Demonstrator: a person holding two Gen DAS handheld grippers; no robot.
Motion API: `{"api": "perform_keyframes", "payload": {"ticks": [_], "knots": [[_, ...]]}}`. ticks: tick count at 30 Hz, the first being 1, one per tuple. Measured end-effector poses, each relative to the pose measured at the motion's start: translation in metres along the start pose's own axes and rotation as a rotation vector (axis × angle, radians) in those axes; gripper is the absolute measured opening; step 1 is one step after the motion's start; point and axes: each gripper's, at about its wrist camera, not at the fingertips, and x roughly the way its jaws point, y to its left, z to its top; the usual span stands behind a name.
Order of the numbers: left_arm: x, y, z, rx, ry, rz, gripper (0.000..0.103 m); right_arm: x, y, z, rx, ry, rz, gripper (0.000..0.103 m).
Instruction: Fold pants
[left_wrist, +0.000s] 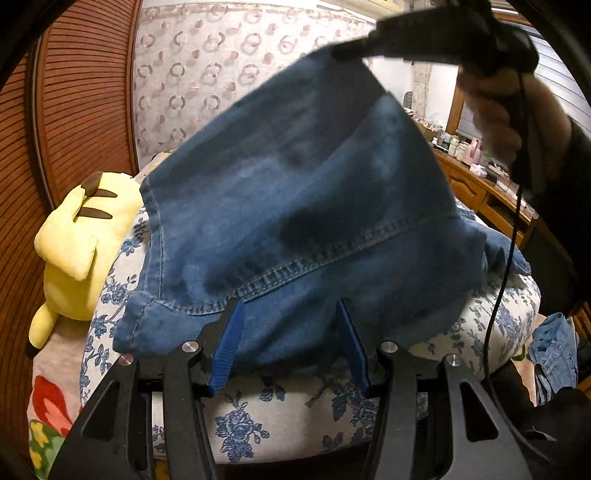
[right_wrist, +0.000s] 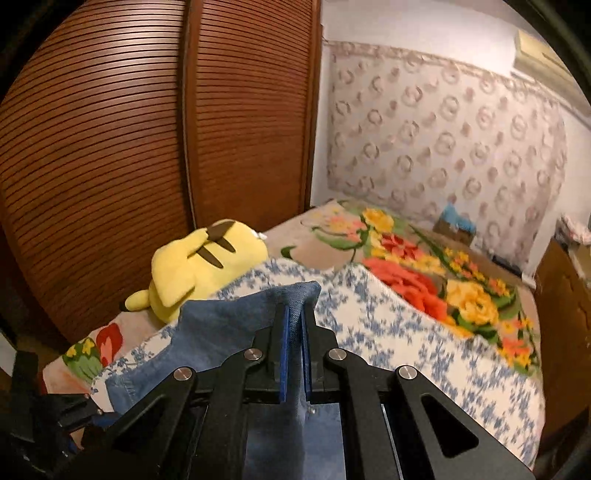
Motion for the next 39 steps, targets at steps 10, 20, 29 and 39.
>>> {"api": "perform_keyframes", "payload": {"ticks": [10, 20, 29, 39], "knots": [[-0.006, 0.005, -0.004, -0.015, -0.007, 0.009, 0.053, -0.023, 0.016, -0.001, -0.077, -0.04, 0.005, 0.006], [-0.006, 0.003, -0.006, -0.019, -0.003, 0.008, 0.052, -0.023, 0.017, 0.001, -0.057, -0.089, -0.023, 0.006], [-0.008, 0.007, -0.003, -0.025, -0.006, 0.007, 0.053, -0.017, -0.01, -0.02, 0.006, 0.016, -0.05, 0.02], [-0.005, 0.017, -0.003, -0.057, -0.002, -0.007, 0.072, -0.023, -0.019, -0.113, 0.064, 0.241, 0.0, 0.029]]}}
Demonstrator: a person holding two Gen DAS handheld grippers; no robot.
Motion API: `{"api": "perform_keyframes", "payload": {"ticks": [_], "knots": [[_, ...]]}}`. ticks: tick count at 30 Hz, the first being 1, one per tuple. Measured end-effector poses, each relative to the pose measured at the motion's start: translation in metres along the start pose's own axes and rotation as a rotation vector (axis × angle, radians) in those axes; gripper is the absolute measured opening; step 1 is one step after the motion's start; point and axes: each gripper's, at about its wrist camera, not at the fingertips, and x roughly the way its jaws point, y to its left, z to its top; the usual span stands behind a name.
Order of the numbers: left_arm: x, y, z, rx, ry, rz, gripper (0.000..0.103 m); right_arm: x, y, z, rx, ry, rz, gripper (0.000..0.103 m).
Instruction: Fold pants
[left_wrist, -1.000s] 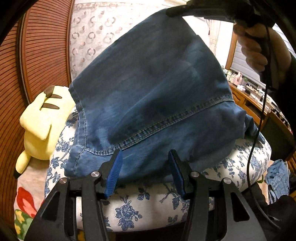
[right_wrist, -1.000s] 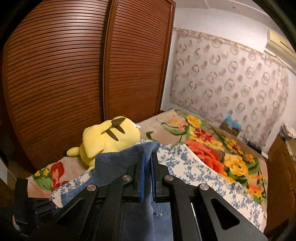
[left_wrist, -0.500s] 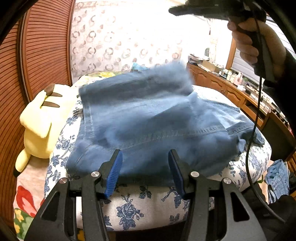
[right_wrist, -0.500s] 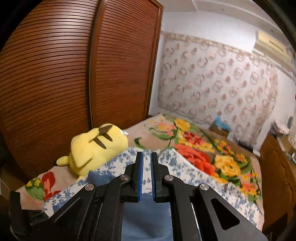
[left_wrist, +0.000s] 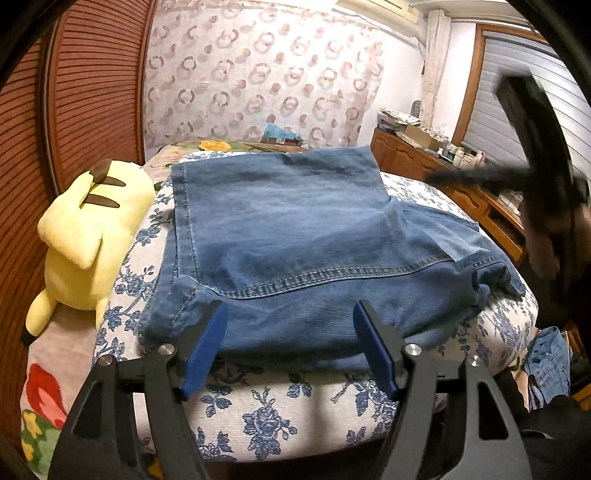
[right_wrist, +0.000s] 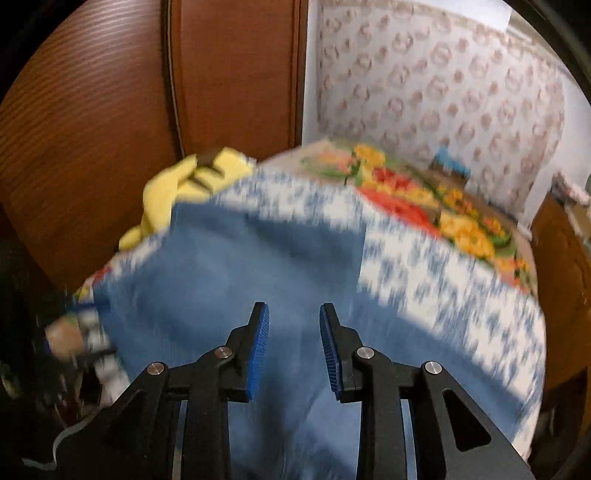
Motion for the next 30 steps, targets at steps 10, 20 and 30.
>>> {"api": "perform_keyframes", "payload": {"ticks": [10, 20, 30], "knots": [[0.004, 0.002, -0.004, 0.0, 0.012, 0.025, 0.072, 0.018, 0.012, -0.051, 0.036, 0.107, 0.051, 0.029], [0.002, 0.005, -0.002, -0.002, 0.006, 0.031, 0.072, 0.011, 0.019, -0.076, 0.015, 0.101, 0.067, 0.006], [-0.003, 0.014, 0.001, -0.017, -0.012, 0.042, 0.072, -0.027, 0.033, -0.104, 0.019, 0.131, 0.143, 0.005]]}}
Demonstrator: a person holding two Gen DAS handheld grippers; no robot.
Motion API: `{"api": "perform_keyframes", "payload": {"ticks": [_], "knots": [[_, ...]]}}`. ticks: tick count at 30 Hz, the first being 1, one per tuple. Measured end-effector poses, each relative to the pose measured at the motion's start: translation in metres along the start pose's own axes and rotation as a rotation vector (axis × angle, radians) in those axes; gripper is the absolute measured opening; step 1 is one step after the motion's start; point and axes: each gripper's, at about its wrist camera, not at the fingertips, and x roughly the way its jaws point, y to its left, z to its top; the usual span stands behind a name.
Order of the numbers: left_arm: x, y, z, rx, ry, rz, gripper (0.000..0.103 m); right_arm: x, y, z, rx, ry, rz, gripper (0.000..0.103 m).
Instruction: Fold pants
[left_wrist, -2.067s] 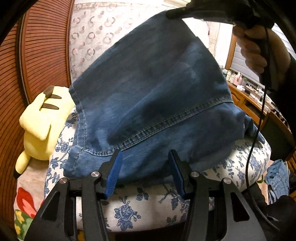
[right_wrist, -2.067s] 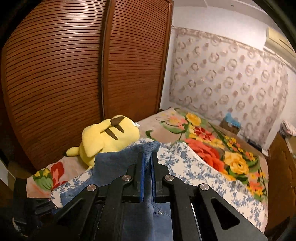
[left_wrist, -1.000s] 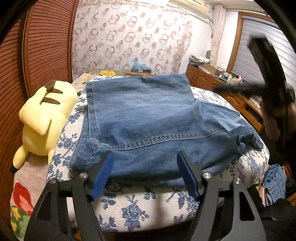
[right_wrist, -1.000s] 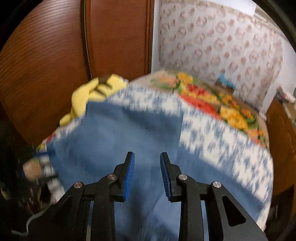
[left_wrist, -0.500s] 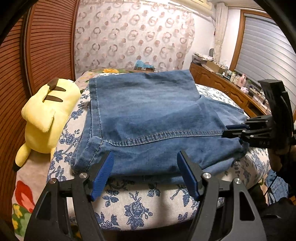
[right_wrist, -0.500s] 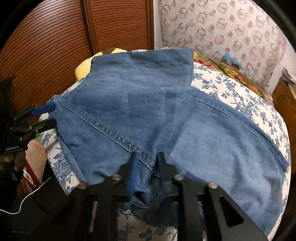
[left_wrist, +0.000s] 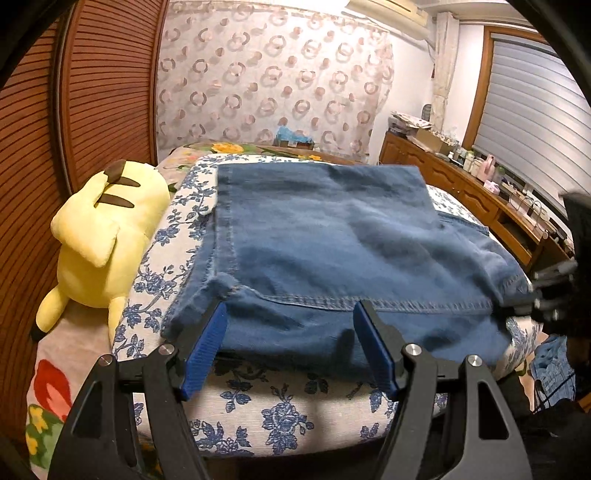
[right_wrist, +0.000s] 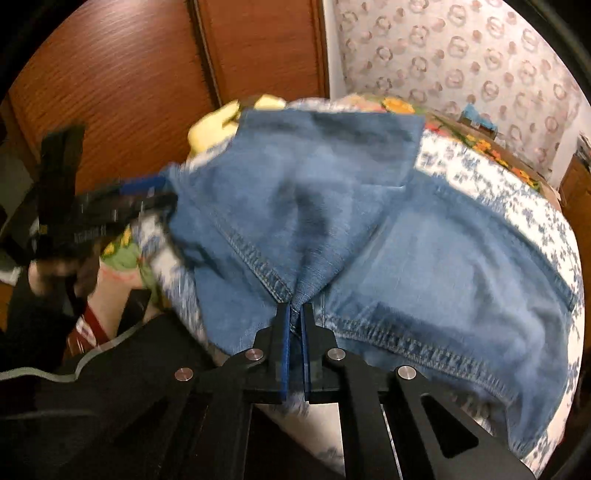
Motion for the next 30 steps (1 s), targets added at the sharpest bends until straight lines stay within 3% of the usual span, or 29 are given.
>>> {"api": "perform_keyframes", "payload": {"ticks": [12, 14, 18, 19, 23, 30], "knots": [[0.004, 0.004, -0.005, 0.006, 0.011, 0.016, 0.072, -0.009, -0.001, -0.004, 0.03, -0.012, 0.011, 0.005], [0.006, 0.004, -0.006, 0.007, 0.019, 0.026, 0.072, -0.017, -0.004, 0.004, 0.036, -0.028, -0.007, 0.015], [0.007, 0.003, -0.008, 0.003, 0.025, 0.031, 0.072, -0.026, -0.015, 0.021, 0.045, -0.087, -0.073, 0.022], [0.007, 0.002, -0.008, 0.004, 0.025, 0.032, 0.072, -0.025, -0.018, 0.027, 0.049, -0.099, -0.087, 0.027], [0.007, 0.002, -0.008, 0.003, 0.024, 0.031, 0.072, -0.005, -0.042, 0.058, 0.097, -0.122, -0.163, 0.032], [0.009, 0.0, -0.009, 0.006, 0.033, 0.033, 0.072, 0.07, -0.085, 0.098, 0.247, -0.062, -0.182, 0.032]]}}
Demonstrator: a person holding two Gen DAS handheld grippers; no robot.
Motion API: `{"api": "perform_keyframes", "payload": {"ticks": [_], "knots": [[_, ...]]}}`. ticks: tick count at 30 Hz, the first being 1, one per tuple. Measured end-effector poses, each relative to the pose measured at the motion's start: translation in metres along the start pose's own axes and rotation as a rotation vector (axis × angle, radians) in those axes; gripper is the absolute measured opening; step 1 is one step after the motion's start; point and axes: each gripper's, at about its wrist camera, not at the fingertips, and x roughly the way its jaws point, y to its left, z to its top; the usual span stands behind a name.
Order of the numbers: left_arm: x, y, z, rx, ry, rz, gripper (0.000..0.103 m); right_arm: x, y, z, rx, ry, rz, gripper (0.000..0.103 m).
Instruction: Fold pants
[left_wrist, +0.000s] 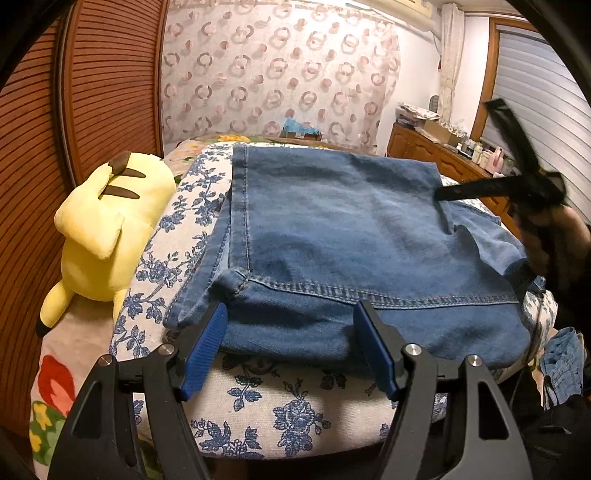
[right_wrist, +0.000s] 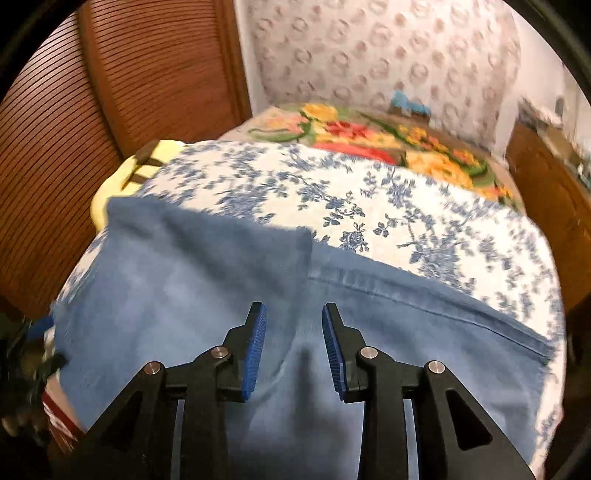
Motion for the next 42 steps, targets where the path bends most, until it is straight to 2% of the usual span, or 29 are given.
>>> {"api": "perform_keyframes", "payload": {"ticks": [1, 2, 4, 6, 7, 8, 9, 10, 12, 13, 14, 16, 19, 23, 26, 27, 28, 29, 31, 34, 37, 40, 42], "knots": [[0.001, 0.0, 0.0, 0.001, 0.002, 0.0, 0.072, 0.008, 0.0, 0.008, 0.014, 0.007, 0.024, 0.03], [0.001, -0.001, 0.0, 0.004, 0.002, 0.002, 0.072, 0.013, -0.001, 0.012, 0.024, 0.01, 0.048, 0.005], [0.0, -0.001, -0.001, 0.005, 0.002, 0.002, 0.072, 0.002, 0.008, 0.019, -0.004, -0.038, 0.075, 0.005], [-0.001, -0.001, -0.002, 0.009, -0.004, -0.002, 0.072, -0.039, 0.016, 0.023, -0.024, -0.199, 0.164, 0.005], [-0.001, -0.001, -0.002, 0.009, -0.002, -0.001, 0.072, -0.053, 0.018, 0.023, -0.006, -0.252, 0.182, 0.005], [-0.001, 0.0, -0.002, 0.009, 0.002, 0.0, 0.072, -0.058, 0.027, 0.025, -0.037, -0.259, 0.129, 0.005], [0.0, 0.0, -0.002, 0.011, 0.003, 0.0, 0.072, -0.058, 0.037, 0.026, -0.086, -0.231, 0.089, 0.005], [-0.001, -0.001, -0.003, 0.015, 0.003, 0.0, 0.072, -0.062, 0.04, 0.028, -0.089, -0.222, 0.102, 0.005], [-0.001, 0.001, -0.003, 0.015, 0.001, 0.001, 0.072, -0.084, 0.047, 0.032, -0.096, -0.302, 0.159, 0.005], [0.0, 0.0, -0.003, 0.012, 0.006, 0.003, 0.072, -0.087, 0.052, 0.036, -0.129, -0.323, 0.122, 0.005], [0.001, 0.0, -0.003, 0.015, 0.009, 0.003, 0.072, -0.085, 0.057, 0.04, -0.154, -0.3, 0.08, 0.005], [-0.001, -0.001, -0.004, 0.027, 0.006, 0.007, 0.072, -0.092, 0.064, 0.045, -0.175, -0.309, 0.106, 0.005], [-0.001, -0.001, -0.004, 0.022, 0.006, 0.004, 0.072, -0.095, 0.069, 0.056, -0.206, -0.323, 0.075, 0.005], [0.001, -0.002, -0.006, 0.031, 0.012, 0.008, 0.072, -0.1, 0.073, 0.049, -0.251, -0.352, 0.087, 0.005], [0.001, -0.002, -0.007, 0.031, 0.013, 0.01, 0.072, -0.093, 0.071, 0.044, -0.254, -0.326, 0.075, 0.005], [0.001, -0.002, -0.006, 0.031, 0.012, 0.01, 0.072, -0.084, 0.067, 0.045, -0.252, -0.292, 0.072, 0.007], [0.0, -0.003, -0.006, 0.03, 0.012, 0.01, 0.072, -0.08, 0.063, 0.047, -0.248, -0.267, 0.052, 0.013], [-0.001, -0.003, -0.005, 0.028, 0.01, 0.009, 0.072, -0.073, 0.059, 0.049, -0.244, -0.252, 0.011, 0.019], [-0.001, -0.003, -0.005, 0.025, 0.006, 0.006, 0.072, -0.06, 0.05, 0.054, -0.238, -0.229, -0.055, 0.023], [-0.003, -0.002, -0.002, 0.017, -0.006, 0.0, 0.072, -0.052, 0.033, 0.052, -0.196, -0.191, -0.059, 0.026], [-0.005, 0.0, 0.001, -0.005, -0.013, -0.019, 0.072, -0.057, 0.022, 0.043, -0.18, -0.19, -0.045, 0.027], [-0.009, 0.001, 0.007, -0.02, -0.028, -0.026, 0.08, -0.066, 0.011, 0.029, -0.158, -0.198, -0.037, 0.031], [-0.014, 0.0, 0.011, -0.018, -0.046, -0.027, 0.081, -0.073, 0.003, 0.014, -0.141, -0.199, -0.033, 0.037]]}}
